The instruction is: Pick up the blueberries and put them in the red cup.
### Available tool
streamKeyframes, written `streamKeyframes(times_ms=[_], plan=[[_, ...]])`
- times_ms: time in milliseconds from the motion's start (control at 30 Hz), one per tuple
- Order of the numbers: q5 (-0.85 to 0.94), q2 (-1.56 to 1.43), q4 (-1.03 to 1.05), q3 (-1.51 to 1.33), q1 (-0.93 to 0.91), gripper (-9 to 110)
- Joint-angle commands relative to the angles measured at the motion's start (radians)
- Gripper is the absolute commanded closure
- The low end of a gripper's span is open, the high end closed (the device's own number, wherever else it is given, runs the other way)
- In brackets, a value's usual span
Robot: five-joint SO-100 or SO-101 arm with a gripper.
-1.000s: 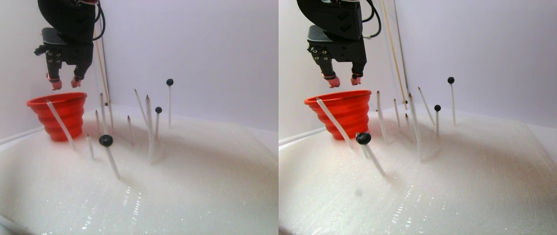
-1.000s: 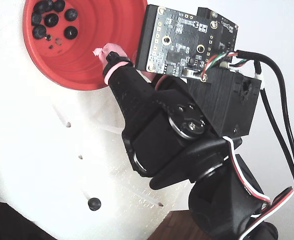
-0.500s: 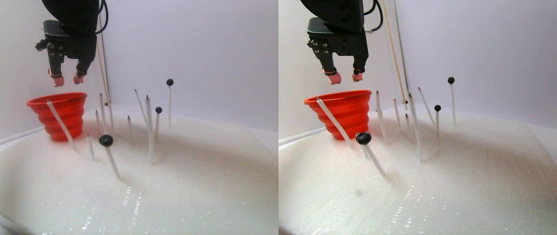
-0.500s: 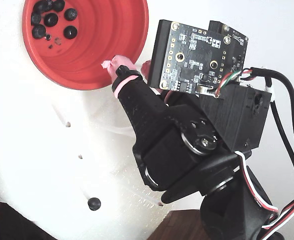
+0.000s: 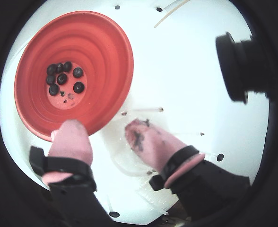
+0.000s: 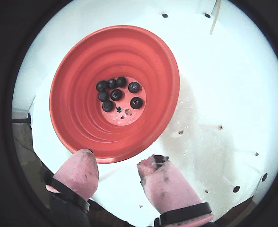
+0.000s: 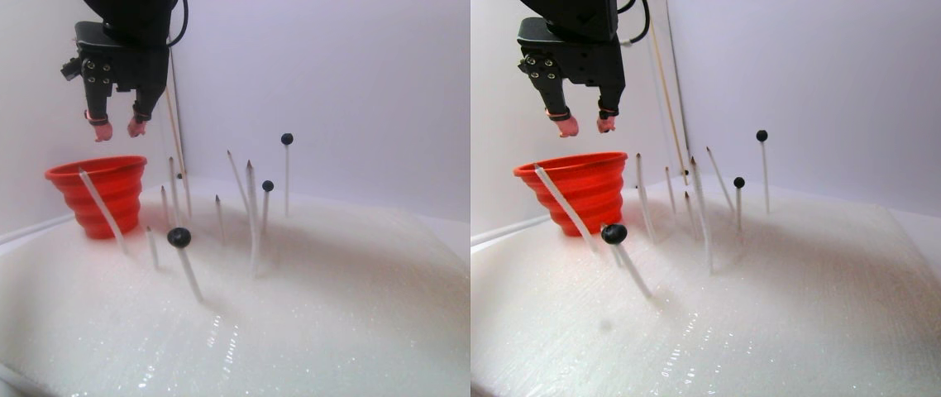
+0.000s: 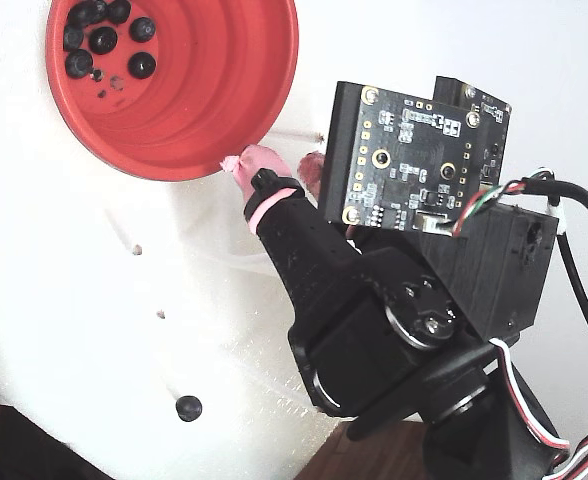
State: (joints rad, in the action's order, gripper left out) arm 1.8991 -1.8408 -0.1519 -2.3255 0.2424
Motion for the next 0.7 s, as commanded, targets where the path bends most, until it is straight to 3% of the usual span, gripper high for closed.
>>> streamKeyframes(times_ms=[0, 667], plan=[[0.009, -0.121, 0.011, 0.006, -0.003, 85], [0.020, -0.291, 0.158, -0.083, -0.041, 85]])
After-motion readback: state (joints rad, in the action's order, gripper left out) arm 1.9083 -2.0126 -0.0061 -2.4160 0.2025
